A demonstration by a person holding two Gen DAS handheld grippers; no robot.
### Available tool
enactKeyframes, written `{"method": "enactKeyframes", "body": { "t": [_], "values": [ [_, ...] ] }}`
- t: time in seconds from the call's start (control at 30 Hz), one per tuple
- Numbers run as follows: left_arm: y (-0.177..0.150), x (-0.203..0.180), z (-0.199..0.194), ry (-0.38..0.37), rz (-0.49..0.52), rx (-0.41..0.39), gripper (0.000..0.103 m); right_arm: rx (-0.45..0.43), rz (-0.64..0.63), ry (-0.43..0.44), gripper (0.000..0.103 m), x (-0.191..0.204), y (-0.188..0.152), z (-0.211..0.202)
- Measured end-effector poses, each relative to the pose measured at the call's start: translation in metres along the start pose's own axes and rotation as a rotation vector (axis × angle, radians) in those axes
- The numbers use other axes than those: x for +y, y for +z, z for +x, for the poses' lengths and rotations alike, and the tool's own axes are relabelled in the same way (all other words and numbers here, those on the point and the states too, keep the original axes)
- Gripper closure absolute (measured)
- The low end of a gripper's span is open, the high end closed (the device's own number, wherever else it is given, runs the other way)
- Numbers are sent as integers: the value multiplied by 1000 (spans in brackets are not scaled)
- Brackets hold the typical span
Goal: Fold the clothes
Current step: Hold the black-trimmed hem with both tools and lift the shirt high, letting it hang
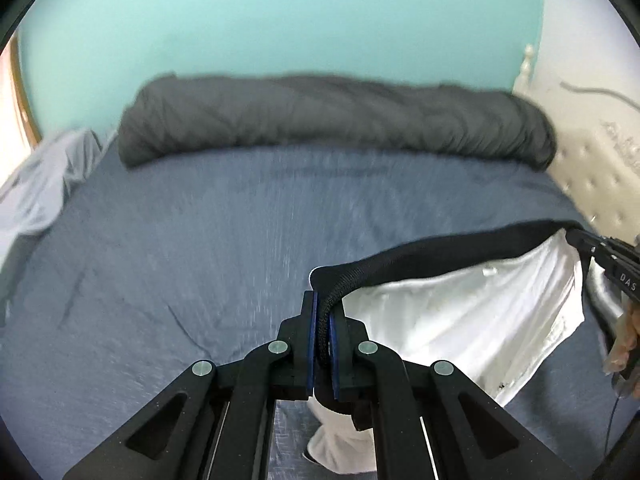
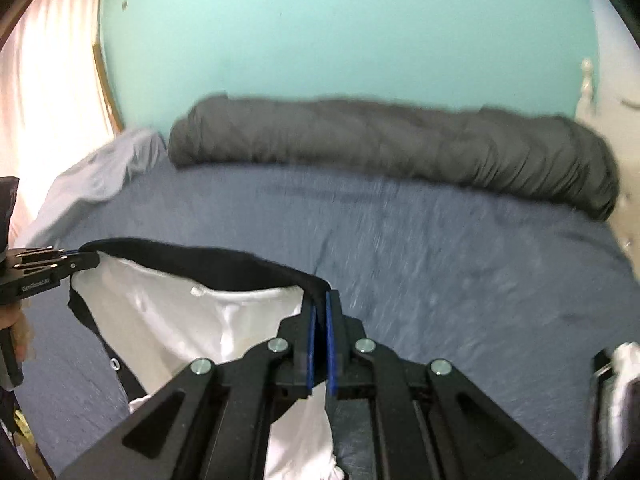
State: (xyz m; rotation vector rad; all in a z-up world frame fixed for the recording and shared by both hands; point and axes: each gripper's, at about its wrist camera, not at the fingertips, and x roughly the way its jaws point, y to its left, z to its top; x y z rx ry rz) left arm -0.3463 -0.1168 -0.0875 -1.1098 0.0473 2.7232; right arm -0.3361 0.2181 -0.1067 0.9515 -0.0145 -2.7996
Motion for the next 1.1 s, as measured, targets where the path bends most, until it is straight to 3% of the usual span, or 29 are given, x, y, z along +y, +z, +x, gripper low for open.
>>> {"method": "enactKeyframes", "body": {
  "t": [0.4,0.53,0.7,1.1],
  "values": [
    [76,-55,-218,-15,37,-278,98,-289,-51,-52,99,18,99,-222],
    [86,-71,-281,-11,56,-360,98,-356,-66,-60,99,26,113,-282],
    [96,-85,-345,-16,59,-447,98,-443,-88,-70,99,39,129,-358],
    [92,-102,-454,-23,69,-584,98,-564,-113,-79,99,61,137,-466]
  ]
}}
